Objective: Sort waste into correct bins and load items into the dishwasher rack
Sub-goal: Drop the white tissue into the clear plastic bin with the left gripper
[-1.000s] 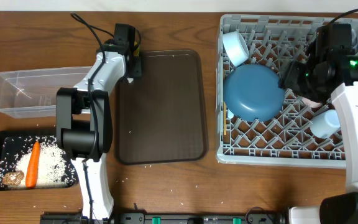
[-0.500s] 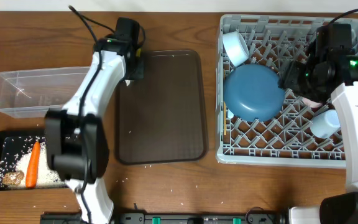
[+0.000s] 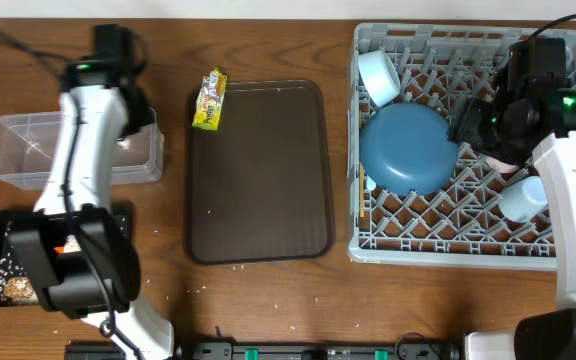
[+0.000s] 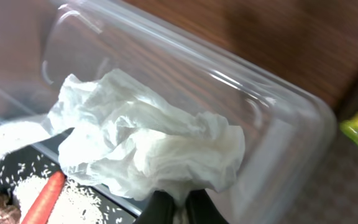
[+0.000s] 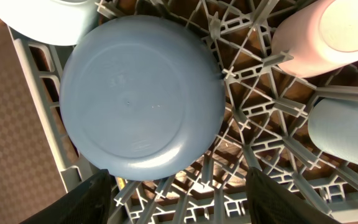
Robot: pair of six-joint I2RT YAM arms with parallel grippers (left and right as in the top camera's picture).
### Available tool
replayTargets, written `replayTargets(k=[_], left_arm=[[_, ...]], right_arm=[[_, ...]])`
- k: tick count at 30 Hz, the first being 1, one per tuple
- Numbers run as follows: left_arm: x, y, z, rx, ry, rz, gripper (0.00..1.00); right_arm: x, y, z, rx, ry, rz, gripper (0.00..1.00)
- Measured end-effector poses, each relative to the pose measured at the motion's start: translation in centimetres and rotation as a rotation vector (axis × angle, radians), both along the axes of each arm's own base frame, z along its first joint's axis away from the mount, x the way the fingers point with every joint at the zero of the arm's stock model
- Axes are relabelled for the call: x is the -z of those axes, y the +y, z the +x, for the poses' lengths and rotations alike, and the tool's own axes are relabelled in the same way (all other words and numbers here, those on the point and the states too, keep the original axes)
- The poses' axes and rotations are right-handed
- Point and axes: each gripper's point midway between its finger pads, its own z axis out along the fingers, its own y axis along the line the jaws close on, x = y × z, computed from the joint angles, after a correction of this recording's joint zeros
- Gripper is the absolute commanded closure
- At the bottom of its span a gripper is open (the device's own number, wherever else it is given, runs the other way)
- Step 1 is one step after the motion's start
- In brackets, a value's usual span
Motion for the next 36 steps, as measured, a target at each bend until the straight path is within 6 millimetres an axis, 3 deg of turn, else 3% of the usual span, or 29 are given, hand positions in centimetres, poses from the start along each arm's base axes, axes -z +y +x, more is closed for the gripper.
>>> replayTargets(k=[1, 4, 9, 13, 18, 20, 23, 26, 30, 33, 36], left_arm=[[0.0, 0.5, 0.0, -0.019, -0.008, -0.013, 0.27], [0.2, 0.8, 0.0, -0.045, -0.027, -0.053, 0.26], [0.0, -1.4, 1.6, 0.015, -0.076, -0.094, 0.26], [-0.7, -4.4, 4.1, 0.103, -0.152, -0.1, 0.26], [-0.5, -9.7, 9.0, 0.272, -0.282, -0.083, 0.26], [1.3, -11.9, 10.4, 0.339, -0.284, -0.083, 0.26], [5.7, -14.5, 11.8, 0.419, -0.251, -0.084, 0.26], [9.9, -15.8, 12.4, 0.474, -0.209, -0.075, 0.26], [12.6, -16.3, 13.2, 0.503, -0.21, -0.065, 0.26], [12.6, -16.4, 14.0, 0.509, -0.24, -0.059, 0.38], [12.3, -16.4, 14.3, 0.509, -0.256, -0.056, 0.68]], right_arm=[[0.0, 0.0, 0.0, 0.0, 0.0, 0.0, 0.35], [0.0, 0.0, 0.0, 0.0, 0.0, 0.0, 0.34], [-0.1, 0.0, 0.2, 0.0, -0.007, 0.0, 0.33], [-0.1, 0.0, 0.3, 0.0, -0.013, 0.0, 0.33], [-0.1, 0.0, 0.3, 0.0, -0.014, 0.0, 0.33], [-0.1, 0.0, 0.3, 0.0, -0.013, 0.0, 0.33], [-0.1, 0.0, 0.3, 0.0, -0.011, 0.0, 0.33], [-0.1, 0.0, 0.3, 0.0, -0.011, 0.0, 0.33], [-0.1, 0.0, 0.2, 0.0, -0.008, 0.0, 0.33], [0.0, 0.0, 0.1, 0.0, -0.005, 0.0, 0.32], [0.0, 0.0, 0.1, 0.0, -0.003, 0.0, 0.32]])
